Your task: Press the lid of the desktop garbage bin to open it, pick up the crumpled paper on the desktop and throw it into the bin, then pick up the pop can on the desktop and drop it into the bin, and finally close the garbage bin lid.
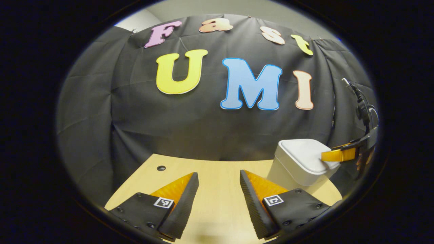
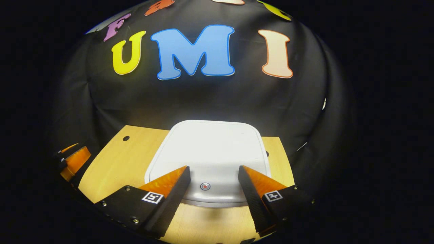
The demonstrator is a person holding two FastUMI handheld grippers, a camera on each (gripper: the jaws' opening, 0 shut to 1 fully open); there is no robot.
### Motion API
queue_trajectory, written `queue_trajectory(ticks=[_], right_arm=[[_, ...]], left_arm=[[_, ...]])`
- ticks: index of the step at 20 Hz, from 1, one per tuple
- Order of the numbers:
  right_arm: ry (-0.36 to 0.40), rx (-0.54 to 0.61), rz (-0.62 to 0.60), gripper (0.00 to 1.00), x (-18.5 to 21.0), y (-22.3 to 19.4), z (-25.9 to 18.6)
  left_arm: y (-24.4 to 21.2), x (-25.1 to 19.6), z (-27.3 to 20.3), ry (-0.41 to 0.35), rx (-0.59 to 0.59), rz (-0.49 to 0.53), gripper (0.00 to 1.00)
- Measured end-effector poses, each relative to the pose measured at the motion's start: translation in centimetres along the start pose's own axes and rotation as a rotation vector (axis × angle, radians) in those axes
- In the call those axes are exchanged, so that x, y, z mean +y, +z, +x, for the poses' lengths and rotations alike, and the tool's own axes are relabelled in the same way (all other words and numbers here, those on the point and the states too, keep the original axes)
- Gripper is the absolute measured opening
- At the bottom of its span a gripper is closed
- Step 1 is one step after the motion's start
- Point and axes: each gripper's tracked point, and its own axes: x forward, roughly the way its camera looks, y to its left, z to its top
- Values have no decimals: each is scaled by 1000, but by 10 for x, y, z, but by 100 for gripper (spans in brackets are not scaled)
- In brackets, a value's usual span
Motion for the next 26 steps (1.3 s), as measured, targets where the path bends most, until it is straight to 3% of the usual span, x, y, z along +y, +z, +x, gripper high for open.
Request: queue_trajectory(ticks=[1,13,14,15,16,18,22,25,26], right_arm=[[-1,-5,2,92,0,1,-1],[12,22,42,92,-1,9,0],[31,-5,59,100,2,11,-2],[49,-37,81,95,8,13,-4],[57,-77,96,95,13,18,-5],[52,-160,96,95,15,21,-11],[11,-348,44,95,16,38,-39],[-28,-478,1,95,16,56,-65],[-36,-514,-11,95,18,61,-73]], left_arm=[[0,-1,0,0,-1,5,81],[9,-8,8,0,-9,31,84],[12,-9,6,1,-17,32,84],[16,-9,4,4,-26,33,84],[19,-10,3,5,-37,33,81],[27,-11,-2,10,-58,36,84],[54,-13,-17,31,-130,52,81],[75,-19,-32,37,-195,85,84],[83,-23,-39,36,-221,100,81]])
